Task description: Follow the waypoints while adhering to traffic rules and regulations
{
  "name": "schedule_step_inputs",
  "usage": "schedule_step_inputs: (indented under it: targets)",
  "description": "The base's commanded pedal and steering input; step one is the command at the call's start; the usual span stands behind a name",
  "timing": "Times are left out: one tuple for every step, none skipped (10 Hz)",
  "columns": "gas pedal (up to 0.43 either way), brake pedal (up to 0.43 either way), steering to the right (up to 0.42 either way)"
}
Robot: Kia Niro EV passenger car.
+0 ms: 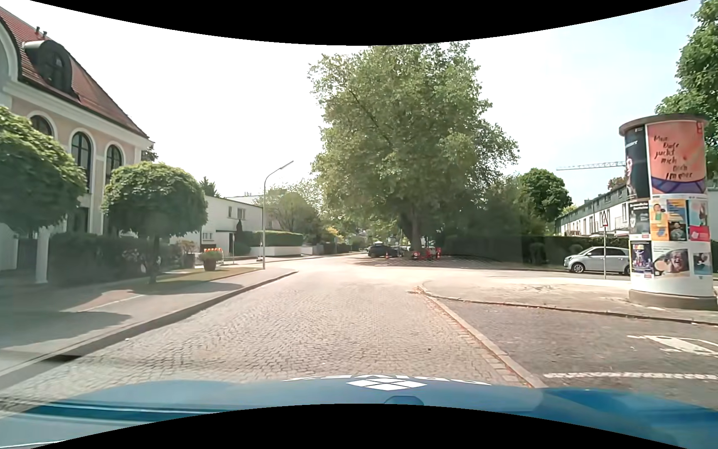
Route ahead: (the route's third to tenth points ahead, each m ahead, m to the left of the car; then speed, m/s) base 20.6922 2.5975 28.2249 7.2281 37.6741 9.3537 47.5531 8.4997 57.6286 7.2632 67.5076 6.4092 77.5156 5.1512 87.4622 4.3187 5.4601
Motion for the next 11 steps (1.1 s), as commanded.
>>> schedule_step_inputs:
  targets:
    - [0.067,0.000,-0.007]
    - [0.079,0.000,-0.006]
    - [0.079,0.000,-0.005]
    - [0.087,0.000,-0.006]
    - [0.087,0.000,-0.005]
    - [0.087,0.000,-0.004]
    - [0.087,0.000,-0.004]
    - [0.087,0.000,-0.004]
    - [0.087,0.000,-0.002]
    - [0.087,0.000,-0.001]
    - [0.087,0.000,-0.003]
